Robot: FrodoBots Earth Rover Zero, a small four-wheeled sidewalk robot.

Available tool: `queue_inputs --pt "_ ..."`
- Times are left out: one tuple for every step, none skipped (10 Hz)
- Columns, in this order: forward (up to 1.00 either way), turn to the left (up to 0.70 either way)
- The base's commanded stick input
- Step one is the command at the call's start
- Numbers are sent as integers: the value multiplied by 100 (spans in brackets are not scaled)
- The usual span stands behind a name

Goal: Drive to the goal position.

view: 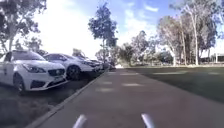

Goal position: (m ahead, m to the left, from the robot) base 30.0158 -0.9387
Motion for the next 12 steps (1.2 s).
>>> queue_inputs --pt "85 0" --pt "85 0" --pt "85 0" --pt "85 0" --pt "85 0" --pt "85 0" --pt "85 0" --pt "85 0" --pt "85 0" --pt "85 0" --pt "85 0" --pt "90 0"
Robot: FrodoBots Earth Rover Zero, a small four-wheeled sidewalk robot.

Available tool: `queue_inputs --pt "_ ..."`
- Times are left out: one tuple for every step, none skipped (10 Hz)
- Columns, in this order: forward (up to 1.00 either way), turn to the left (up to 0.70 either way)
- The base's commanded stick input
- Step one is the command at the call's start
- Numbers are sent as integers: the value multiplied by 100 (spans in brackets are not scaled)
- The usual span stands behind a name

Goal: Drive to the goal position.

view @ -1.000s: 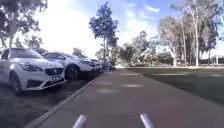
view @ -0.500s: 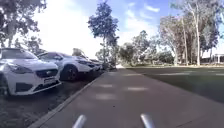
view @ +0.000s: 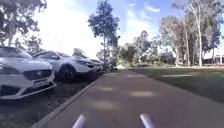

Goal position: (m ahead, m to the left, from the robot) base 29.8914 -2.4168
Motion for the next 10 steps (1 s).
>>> queue_inputs --pt "98 0" --pt "100 0" --pt "100 -40" --pt "100 -40" --pt "100 -7" --pt "100 0" --pt "100 0" --pt "100 0" --pt "100 0" --pt "100 0"
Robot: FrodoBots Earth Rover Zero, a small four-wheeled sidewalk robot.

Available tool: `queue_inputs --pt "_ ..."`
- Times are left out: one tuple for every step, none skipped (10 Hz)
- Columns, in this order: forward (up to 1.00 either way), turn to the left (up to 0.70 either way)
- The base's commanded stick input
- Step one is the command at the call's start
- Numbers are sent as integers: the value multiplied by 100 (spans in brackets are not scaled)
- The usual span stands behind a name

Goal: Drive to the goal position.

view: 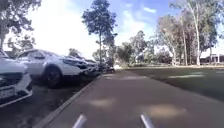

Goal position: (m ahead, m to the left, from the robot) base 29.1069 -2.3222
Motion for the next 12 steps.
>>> queue_inputs --pt "100 0" --pt "100 0" --pt "100 0" --pt "100 0" --pt "100 0" --pt "100 0" --pt "100 -13" --pt "100 -40" --pt "100 -40" --pt "100 -40" --pt "100 -12" --pt "100 0"
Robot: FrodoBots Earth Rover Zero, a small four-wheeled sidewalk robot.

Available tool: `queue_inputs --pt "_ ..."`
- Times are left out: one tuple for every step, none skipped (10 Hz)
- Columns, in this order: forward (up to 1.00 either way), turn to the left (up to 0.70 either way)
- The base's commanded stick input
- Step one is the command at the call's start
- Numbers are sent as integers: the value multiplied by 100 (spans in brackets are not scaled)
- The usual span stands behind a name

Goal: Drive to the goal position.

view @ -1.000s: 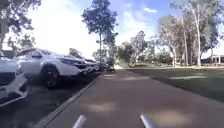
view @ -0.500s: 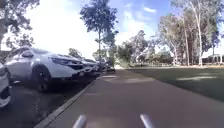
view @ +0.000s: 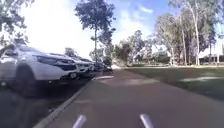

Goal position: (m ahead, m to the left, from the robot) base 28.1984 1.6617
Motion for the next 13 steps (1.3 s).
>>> queue_inputs --pt "100 0" --pt "100 0" --pt "100 0" --pt "100 0" --pt "100 0" --pt "100 0" --pt "100 0" --pt "100 0" --pt "100 0" --pt "100 0" --pt "100 0" --pt "100 0" --pt "100 0"
